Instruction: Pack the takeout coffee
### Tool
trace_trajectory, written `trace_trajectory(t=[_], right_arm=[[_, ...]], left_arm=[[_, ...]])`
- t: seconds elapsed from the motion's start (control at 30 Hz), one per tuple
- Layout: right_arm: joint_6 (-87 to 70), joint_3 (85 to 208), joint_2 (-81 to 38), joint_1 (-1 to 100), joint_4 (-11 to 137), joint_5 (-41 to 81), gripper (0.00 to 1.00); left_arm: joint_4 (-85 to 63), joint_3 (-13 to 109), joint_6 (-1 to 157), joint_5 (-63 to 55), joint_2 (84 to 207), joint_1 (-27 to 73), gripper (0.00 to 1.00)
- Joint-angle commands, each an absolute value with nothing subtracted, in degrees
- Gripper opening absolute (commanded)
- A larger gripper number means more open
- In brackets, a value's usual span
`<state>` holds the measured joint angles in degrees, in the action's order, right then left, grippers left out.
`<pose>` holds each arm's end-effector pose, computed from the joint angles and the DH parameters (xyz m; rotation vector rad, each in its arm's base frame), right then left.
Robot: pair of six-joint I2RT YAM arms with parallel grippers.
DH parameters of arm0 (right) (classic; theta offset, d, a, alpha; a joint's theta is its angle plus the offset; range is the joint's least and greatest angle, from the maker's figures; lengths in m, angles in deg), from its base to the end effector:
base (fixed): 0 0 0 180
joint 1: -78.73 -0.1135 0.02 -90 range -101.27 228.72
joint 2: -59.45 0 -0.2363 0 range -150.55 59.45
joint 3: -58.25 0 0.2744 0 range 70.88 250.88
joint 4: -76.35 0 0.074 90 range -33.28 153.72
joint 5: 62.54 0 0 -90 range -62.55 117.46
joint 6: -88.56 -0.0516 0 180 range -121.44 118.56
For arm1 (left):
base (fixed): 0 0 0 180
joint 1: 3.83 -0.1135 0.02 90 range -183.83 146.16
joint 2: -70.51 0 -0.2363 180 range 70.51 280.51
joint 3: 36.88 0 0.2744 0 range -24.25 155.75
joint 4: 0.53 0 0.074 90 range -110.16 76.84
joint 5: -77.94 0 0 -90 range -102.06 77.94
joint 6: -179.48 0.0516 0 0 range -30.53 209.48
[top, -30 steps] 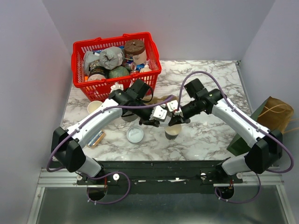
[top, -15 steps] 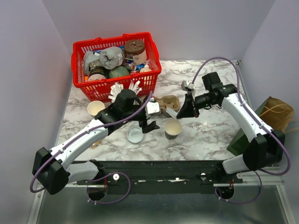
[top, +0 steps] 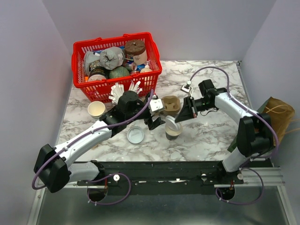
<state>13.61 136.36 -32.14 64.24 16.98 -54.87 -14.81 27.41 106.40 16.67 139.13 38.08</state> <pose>0.2944 0.1289 0.2085 -0.8341 2.0356 1.9053 0.2219 -0.2325 0.2748 1.2350 1.4801 -0.7687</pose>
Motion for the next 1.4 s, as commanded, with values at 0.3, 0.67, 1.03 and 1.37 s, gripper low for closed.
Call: trace_trajectory(t=[0.3, 0.67, 1.03, 1.37], right_arm=[[27.7, 144.4, -44.9, 66.6, -3.0, -62.8, 0.01], [19.7, 141.4, -43.6, 66.9, 4.7, -60.4, 0.04], [15.3, 139.7, -41.5, 67.9, 8.8, -57.6, 0.07], [12.1, 137.8, -39.4, 69.1, 12.2, -53.5, 0.12]], left_arm=[[-8.7, 26.5, 106.1, 17.6, 143.8, 39.9, 0.99], [-3.8, 25.6, 104.8, 16.2, 146.5, 41.3, 0.99], [-2.5, 25.7, 104.2, 16.7, 147.9, 41.9, 0.99], [-2.4, 24.5, 104.2, 17.0, 147.9, 42.5, 0.98]])
